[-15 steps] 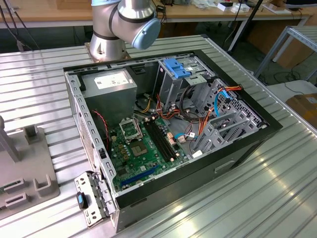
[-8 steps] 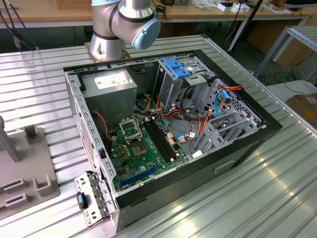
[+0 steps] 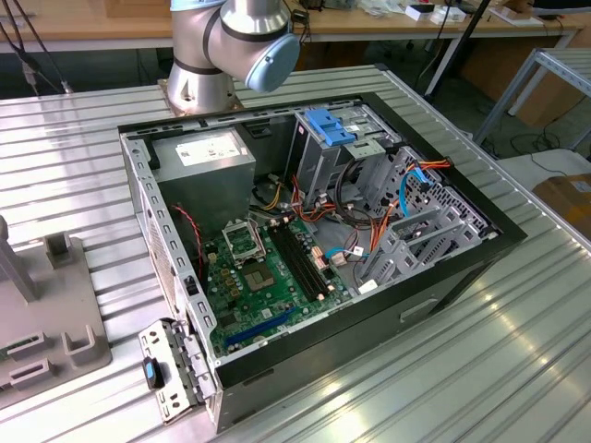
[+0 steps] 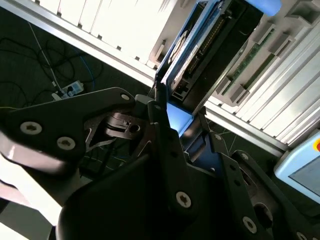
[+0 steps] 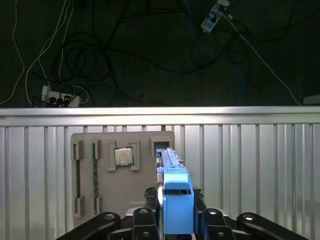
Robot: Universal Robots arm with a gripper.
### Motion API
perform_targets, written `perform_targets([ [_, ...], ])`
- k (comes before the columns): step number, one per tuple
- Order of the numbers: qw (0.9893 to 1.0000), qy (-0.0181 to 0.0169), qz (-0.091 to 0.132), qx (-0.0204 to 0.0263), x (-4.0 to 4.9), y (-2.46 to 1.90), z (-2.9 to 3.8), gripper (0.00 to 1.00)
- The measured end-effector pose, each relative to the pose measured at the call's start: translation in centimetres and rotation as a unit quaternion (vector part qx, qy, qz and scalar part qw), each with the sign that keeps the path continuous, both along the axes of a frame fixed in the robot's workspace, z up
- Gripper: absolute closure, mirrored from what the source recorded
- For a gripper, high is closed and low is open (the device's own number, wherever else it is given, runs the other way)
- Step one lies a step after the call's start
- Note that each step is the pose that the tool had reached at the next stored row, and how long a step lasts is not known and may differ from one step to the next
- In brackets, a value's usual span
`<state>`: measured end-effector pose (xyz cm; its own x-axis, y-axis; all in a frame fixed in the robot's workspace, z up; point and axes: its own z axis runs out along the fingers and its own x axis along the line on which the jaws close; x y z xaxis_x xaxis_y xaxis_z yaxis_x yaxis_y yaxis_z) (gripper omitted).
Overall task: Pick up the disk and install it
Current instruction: 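Pick up the disk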
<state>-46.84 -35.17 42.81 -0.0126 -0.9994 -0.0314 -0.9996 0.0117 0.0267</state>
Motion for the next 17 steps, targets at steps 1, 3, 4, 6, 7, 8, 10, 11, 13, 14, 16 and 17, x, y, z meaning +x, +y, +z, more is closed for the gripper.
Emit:
perform_targets([
  [1, 1.0000, 0.0000, 0.000, 0.0000, 0.00, 0.00, 0.01, 0.63],
  [3, 1.0000, 0.0000, 0.000, 0.0000, 0.00, 0.00, 0.02, 0.63],
  [4, 1.0000, 0.0000, 0.000, 0.0000, 0.00, 0.00, 0.04, 0.63],
  [6, 1.0000, 0.0000, 0.000, 0.0000, 0.00, 0.00, 0.44, 0.63],
  [7, 1.0000, 0.0001, 0.000, -0.0001, 0.00, 0.00, 0.89, 0.63],
  [8, 1.0000, -0.0001, 0.000, 0.0000, 0.00, 0.00, 1.40, 0.63],
  [10, 1.0000, 0.0000, 0.000, -0.0001, 0.00, 0.00, 2.11, 0.63],
  [11, 1.0000, -0.0001, 0.000, 0.0000, 0.00, 0.00, 2.85, 0.63],
  [13, 1.0000, 0.0000, 0.000, 0.0000, 0.00, 0.00, 3.69, 0.63],
  [14, 1.0000, -0.0001, 0.000, 0.0000, 0.00, 0.00, 4.24, 0.63],
  [16, 1.0000, -0.0001, 0.000, 0.0000, 0.00, 0.00, 5.16, 0.63],
  [17, 1.0000, -0.0001, 0.000, 0.0000, 0.00, 0.00, 5.36, 0.63],
])
